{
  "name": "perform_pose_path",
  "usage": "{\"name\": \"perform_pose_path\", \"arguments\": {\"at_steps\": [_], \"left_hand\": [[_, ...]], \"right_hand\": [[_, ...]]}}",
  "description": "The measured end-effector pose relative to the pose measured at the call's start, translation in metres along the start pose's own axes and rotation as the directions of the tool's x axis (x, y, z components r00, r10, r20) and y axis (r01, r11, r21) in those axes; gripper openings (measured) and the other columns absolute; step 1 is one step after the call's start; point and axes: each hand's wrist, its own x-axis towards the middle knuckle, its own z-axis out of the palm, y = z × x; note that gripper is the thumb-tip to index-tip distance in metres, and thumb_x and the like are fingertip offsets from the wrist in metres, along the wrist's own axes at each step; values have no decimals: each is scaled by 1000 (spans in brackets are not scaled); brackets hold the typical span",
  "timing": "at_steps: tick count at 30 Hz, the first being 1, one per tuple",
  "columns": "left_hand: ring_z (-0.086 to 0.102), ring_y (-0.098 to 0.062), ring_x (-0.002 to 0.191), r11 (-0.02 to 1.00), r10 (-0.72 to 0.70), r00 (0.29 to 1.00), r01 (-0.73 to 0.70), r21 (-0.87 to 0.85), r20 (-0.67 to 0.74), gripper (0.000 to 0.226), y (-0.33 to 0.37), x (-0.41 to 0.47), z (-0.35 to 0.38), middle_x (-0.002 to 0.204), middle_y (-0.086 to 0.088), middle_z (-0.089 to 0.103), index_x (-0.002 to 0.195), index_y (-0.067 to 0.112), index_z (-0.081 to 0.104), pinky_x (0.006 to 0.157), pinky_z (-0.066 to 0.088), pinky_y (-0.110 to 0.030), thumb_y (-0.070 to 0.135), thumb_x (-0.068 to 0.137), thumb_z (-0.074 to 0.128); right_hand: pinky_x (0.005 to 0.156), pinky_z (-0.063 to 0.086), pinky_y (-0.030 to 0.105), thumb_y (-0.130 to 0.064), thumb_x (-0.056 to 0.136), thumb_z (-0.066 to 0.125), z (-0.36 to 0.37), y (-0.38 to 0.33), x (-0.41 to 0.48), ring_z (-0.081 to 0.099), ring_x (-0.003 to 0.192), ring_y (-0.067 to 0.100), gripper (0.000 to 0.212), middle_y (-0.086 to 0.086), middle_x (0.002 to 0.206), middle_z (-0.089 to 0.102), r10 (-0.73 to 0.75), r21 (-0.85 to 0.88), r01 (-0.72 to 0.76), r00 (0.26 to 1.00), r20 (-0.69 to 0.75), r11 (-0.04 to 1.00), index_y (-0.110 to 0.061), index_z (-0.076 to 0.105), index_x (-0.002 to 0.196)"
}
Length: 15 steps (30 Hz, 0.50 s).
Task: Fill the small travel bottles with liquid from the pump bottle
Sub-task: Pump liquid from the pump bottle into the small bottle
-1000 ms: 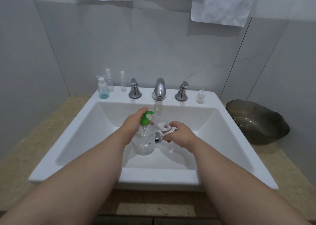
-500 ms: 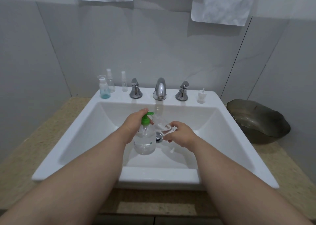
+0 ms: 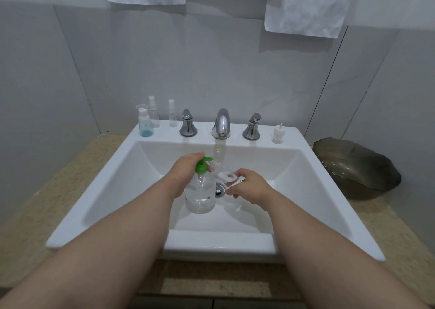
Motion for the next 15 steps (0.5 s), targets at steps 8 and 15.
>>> {"name": "perform_pose_path", "arguments": {"at_steps": [8,15], "left_hand": [[59,-16,84,1000,-15,1000,15,-4,-5,46,3,-6,7,88,-2,78,87,21,72,85,42,-33,51,105,43],[59,-15,78,999,-3,1000,2,-39,-20,45,4,-6,9,84,-3,77,90,22,72,79,42,-32,53,106,42]], "right_hand": [[37,31,9,-14,80,77,0,-1,2,49,38,-5,31,0,76,67,-8,18,8,1000,-6,1000,-13,65,109],[36,30,9,-16,80,76,1,3,7,47,38,-4,33,2,75,68,2,15,-2,1000,-9,1000,-16,65,111]]}}
